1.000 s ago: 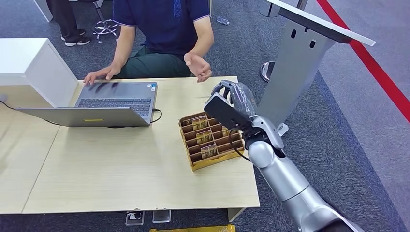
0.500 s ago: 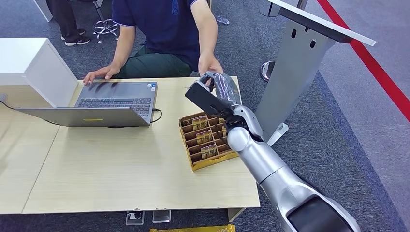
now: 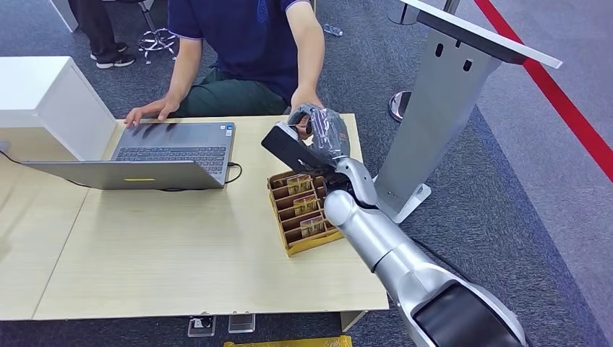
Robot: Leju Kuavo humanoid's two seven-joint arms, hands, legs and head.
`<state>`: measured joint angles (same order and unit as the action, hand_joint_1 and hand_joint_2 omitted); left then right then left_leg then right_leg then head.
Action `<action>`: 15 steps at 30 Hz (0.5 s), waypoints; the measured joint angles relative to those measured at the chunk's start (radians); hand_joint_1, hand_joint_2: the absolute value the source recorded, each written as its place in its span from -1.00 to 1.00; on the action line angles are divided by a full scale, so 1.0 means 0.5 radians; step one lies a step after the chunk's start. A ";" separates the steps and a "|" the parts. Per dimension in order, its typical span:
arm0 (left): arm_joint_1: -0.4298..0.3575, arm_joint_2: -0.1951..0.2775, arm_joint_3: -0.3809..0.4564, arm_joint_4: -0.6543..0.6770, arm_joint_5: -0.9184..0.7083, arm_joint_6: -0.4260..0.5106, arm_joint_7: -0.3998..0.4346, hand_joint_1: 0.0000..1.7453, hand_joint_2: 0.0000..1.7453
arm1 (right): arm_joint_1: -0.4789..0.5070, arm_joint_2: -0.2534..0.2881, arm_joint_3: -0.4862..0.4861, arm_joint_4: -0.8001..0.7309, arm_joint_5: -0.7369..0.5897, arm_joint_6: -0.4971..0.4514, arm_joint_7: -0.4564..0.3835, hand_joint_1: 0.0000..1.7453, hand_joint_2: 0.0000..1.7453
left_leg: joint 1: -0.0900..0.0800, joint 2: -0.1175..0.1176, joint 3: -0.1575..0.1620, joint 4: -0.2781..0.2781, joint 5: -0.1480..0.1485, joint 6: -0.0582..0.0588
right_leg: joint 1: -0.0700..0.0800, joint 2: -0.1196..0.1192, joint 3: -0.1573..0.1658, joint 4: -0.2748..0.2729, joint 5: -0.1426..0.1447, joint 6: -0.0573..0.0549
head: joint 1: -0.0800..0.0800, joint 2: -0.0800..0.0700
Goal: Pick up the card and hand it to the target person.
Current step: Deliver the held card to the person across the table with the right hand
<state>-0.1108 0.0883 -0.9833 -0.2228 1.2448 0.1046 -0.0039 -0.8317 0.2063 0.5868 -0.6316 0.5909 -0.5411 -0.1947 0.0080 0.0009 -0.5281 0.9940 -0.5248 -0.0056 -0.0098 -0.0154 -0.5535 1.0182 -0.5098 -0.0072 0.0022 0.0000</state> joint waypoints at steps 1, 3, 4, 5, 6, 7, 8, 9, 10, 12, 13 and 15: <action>0.000 -0.001 0.000 0.000 0.000 0.000 0.002 -1.00 1.00 | -0.002 0.007 0.002 0.013 0.004 -0.004 0.001 -1.00 1.00 | 0.000 0.000 0.000 0.000 0.000 0.000 | 0.000 0.000 0.000 0.000 0.000 0.000 | 0.000 0.000; 0.000 -0.001 -0.002 0.000 0.000 0.001 0.006 -1.00 0.50 | -0.004 0.018 0.008 0.034 0.011 -0.006 0.004 -1.00 1.00 | 0.000 0.000 0.000 0.000 0.000 0.000 | 0.000 0.000 0.000 0.000 0.000 0.000 | 0.000 0.000; 0.000 -0.002 -0.004 0.000 0.000 0.002 0.007 -1.00 0.00 | -0.005 0.023 0.012 0.045 0.015 -0.007 0.006 -1.00 1.00 | 0.000 0.000 0.000 0.000 0.000 0.000 | 0.000 0.000 0.000 0.000 0.000 0.000 | 0.000 0.000; 0.000 -0.002 -0.007 0.000 -0.001 0.001 0.009 -1.00 -0.50 | -0.006 0.029 0.018 0.056 0.018 -0.007 0.007 -1.00 1.00 | 0.000 0.000 0.000 0.000 0.000 0.000 | 0.000 0.000 0.000 0.000 0.000 0.000 | 0.000 0.000; 0.000 -0.002 -0.011 0.000 -0.001 0.001 0.009 -1.00 -1.00 | -0.009 0.034 0.024 0.069 0.020 -0.008 0.007 -1.00 1.00 | 0.000 0.000 0.000 0.000 0.000 0.000 | 0.000 0.000 0.000 0.000 0.000 0.000 | 0.000 0.000; 0.000 -0.002 -0.015 0.001 -0.001 0.001 0.009 -1.00 -1.00 | -0.013 0.040 0.030 0.085 0.021 -0.010 0.008 -1.00 1.00 | 0.000 0.000 0.000 0.000 0.000 0.000 | 0.000 0.000 0.000 0.000 0.000 0.000 | 0.000 0.000; 0.000 -0.002 -0.017 0.003 0.000 0.000 0.008 -1.00 -1.00 | -0.016 0.045 0.035 0.099 0.021 -0.012 0.008 -1.00 1.00 | 0.000 0.000 0.000 0.000 0.000 0.000 | 0.000 0.000 0.000 0.000 0.000 0.000 | 0.000 0.000; 0.000 -0.002 -0.018 0.005 0.002 0.000 0.007 -1.00 -1.00 | -0.018 0.049 0.038 0.113 0.020 -0.014 0.007 -1.00 1.00 | 0.000 0.000 0.000 0.000 0.000 0.000 | 0.000 0.000 0.000 0.000 0.000 0.000 | 0.000 0.000; 0.000 -0.002 -0.019 0.008 0.005 0.000 0.005 -1.00 -1.00 | -0.020 0.052 0.039 0.124 0.017 -0.017 0.004 -1.00 1.00 | 0.000 0.000 0.000 0.000 0.000 0.000 | 0.000 0.000 0.000 0.000 0.000 0.000 | 0.000 0.000; 0.000 -0.001 -0.018 0.012 0.016 0.000 0.002 -1.00 -1.00 | -0.020 0.052 0.041 0.138 0.005 -0.020 -0.006 -1.00 1.00 | 0.000 0.000 0.000 0.000 0.000 0.000 | 0.000 0.000 0.000 0.000 0.000 0.000 | 0.001 0.000; 0.000 -0.001 -0.018 0.014 0.021 0.000 0.001 -1.00 -1.00 | -0.021 0.053 0.041 0.143 -0.007 -0.021 -0.014 -1.00 1.00 | 0.000 0.000 0.000 0.000 0.000 0.000 | 0.000 0.000 0.000 0.000 0.000 0.000 | 0.001 0.000; 0.000 -0.001 -0.018 0.016 0.027 0.000 0.001 -1.00 -1.00 | -0.020 0.053 0.042 0.150 -0.040 -0.021 -0.037 -1.00 1.00 | 0.000 0.000 0.000 0.000 0.000 0.000 | 0.000 0.000 0.000 0.000 0.000 0.000 | 0.001 0.000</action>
<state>-0.1106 0.0877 -0.9923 -0.2149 1.2584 0.1048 -0.0033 -0.8419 0.2327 0.6077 -0.5564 0.5709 -0.5517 -0.2134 0.0080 0.0009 -0.5281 0.9940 -0.5248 -0.0056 -0.0098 -0.0154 -0.5537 1.0182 -0.5098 -0.0072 0.0029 0.0000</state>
